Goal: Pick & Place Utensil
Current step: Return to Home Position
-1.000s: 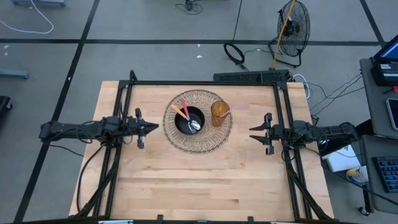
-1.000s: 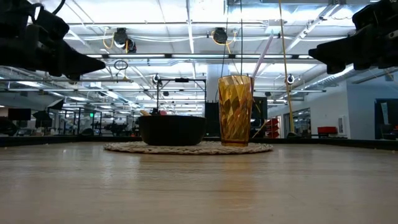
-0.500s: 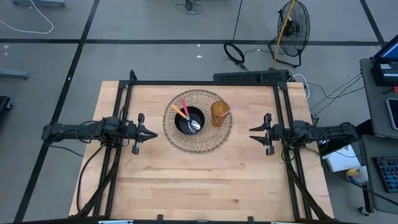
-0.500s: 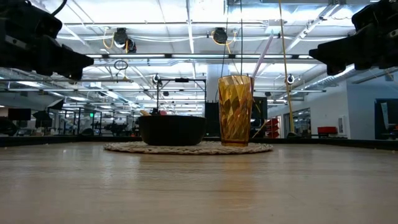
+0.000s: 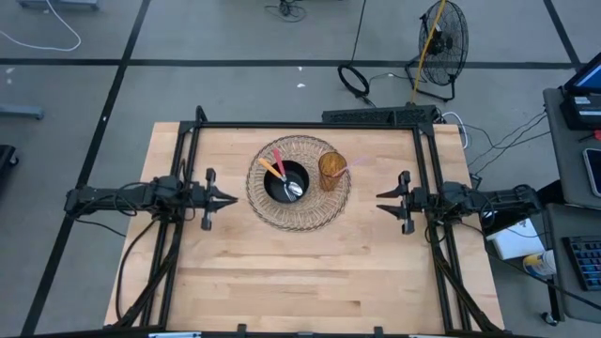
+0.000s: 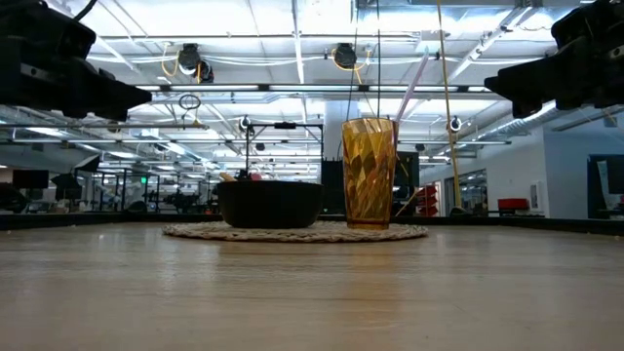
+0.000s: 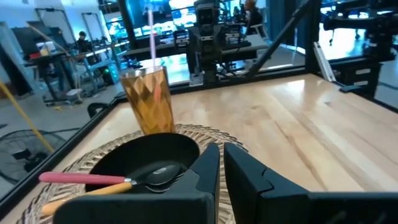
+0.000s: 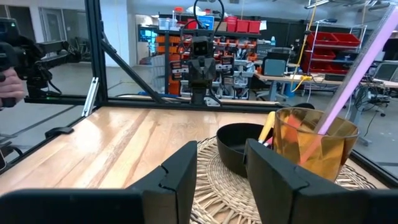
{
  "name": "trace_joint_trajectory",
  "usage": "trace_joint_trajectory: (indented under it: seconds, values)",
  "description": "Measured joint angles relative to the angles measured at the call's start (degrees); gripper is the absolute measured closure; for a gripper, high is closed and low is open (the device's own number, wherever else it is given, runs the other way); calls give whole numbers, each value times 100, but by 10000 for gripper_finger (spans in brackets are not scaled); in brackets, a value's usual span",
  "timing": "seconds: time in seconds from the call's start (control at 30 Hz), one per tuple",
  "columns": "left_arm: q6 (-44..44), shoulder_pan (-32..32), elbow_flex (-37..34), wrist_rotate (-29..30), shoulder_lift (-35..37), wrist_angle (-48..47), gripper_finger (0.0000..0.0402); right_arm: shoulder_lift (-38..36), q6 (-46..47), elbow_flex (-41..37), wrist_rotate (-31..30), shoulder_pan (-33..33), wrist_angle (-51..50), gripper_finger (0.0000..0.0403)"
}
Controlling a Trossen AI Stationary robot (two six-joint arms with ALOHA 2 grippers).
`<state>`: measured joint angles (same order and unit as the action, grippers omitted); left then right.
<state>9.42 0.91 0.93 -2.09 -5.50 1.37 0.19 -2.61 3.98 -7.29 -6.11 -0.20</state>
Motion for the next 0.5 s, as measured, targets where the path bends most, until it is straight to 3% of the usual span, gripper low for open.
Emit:
trace_joint_trajectory:
  seconds: [0.5]
  values:
    - [-222,2,-2,177,-11,11,378,10,0,-4,-42,0,555,275]
